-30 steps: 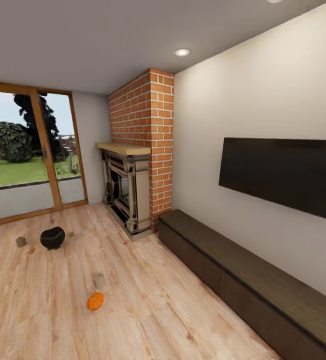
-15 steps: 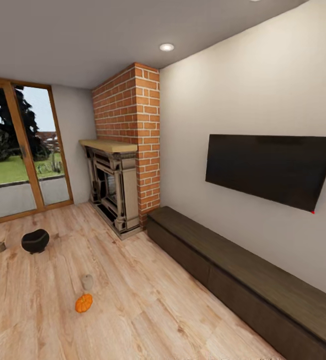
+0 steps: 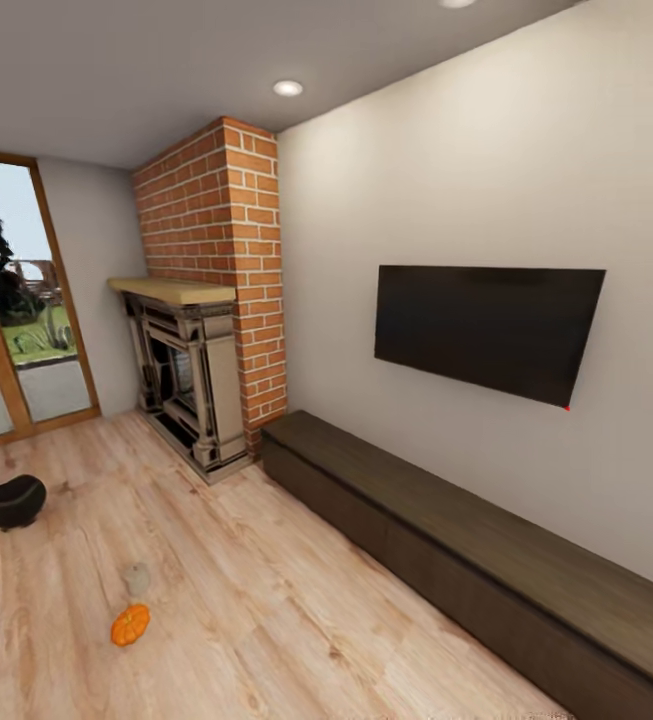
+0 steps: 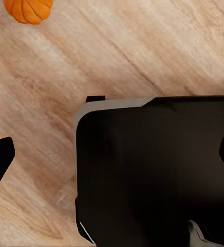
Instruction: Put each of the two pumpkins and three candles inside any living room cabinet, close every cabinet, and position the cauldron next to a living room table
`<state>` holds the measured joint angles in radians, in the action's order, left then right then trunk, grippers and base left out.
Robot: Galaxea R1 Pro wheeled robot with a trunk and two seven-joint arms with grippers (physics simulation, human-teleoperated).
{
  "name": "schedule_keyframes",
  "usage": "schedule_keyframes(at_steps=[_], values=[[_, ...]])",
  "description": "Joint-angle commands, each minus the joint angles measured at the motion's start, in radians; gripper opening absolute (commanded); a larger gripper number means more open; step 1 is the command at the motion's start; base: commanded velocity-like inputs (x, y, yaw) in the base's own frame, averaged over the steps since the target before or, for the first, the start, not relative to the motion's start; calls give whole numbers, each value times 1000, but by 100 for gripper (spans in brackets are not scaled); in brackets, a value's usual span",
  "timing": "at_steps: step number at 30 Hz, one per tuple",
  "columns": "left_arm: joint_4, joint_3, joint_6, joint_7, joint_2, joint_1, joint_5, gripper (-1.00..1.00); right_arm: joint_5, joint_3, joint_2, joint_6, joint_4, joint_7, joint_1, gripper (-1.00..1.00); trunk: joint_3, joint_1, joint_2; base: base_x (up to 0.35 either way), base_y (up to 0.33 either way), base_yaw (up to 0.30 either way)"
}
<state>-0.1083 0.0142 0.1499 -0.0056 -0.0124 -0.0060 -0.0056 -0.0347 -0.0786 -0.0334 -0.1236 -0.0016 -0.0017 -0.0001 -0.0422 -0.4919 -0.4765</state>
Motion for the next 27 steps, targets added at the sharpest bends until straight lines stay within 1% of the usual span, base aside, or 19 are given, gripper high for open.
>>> schedule_keyframes(at_steps=[1, 12, 14, 15, 16, 18, 19, 22, 27], values=[[1, 1, 3, -1, 0, 0, -1, 100, -4, -7, 0, -4, 0, 0, 0, 100, 1, 0, -1, 0, 0, -269], [1, 1, 3, -1, -1, 0, -1, 100, -4, -7, -1, -5, 0, -1, 0, 100, 5, 0, -1, 0, 0, -269], [1, 1, 3, -1, 4, 0, -1, 100, -4, -7, -1, -5, 0, -1, 0, 100, 6, 0, -1, 0, 0, -269], [1, 0, 3, -1, 11, 0, -1, 100, -4, -7, 0, -4, 0, -1, 0, 100, 6, 0, -1, 0, 0, -269], [1, -1, 3, -1, 25, 0, -1, 100, -4, -7, 0, -4, 0, -1, 0, 100, 6, 0, -1, 0, 0, -269], [1, -1, 4, -1, 64, 0, -1, 100, -4, -7, 1, -3, 1, -1, 0, 100, 7, 0, -1, 0, 0, -269], [1, -1, 4, -1, 73, 0, -1, 100, -4, -8, 1, -2, 1, -1, 0, 100, 8, 0, -1, 0, 0, -269], [1, -1, 6, -1, 87, 0, -1, 100, -5, -8, 0, -1, 1, -1, 0, 100, 9, 0, -1, 0, 0, -269], [1, 0, 6, -1, 91, 0, -1, 100, -5, -9, 1, -1, 2, -3, 0, 100, 11, 0, -1, 0, 0, -271]])
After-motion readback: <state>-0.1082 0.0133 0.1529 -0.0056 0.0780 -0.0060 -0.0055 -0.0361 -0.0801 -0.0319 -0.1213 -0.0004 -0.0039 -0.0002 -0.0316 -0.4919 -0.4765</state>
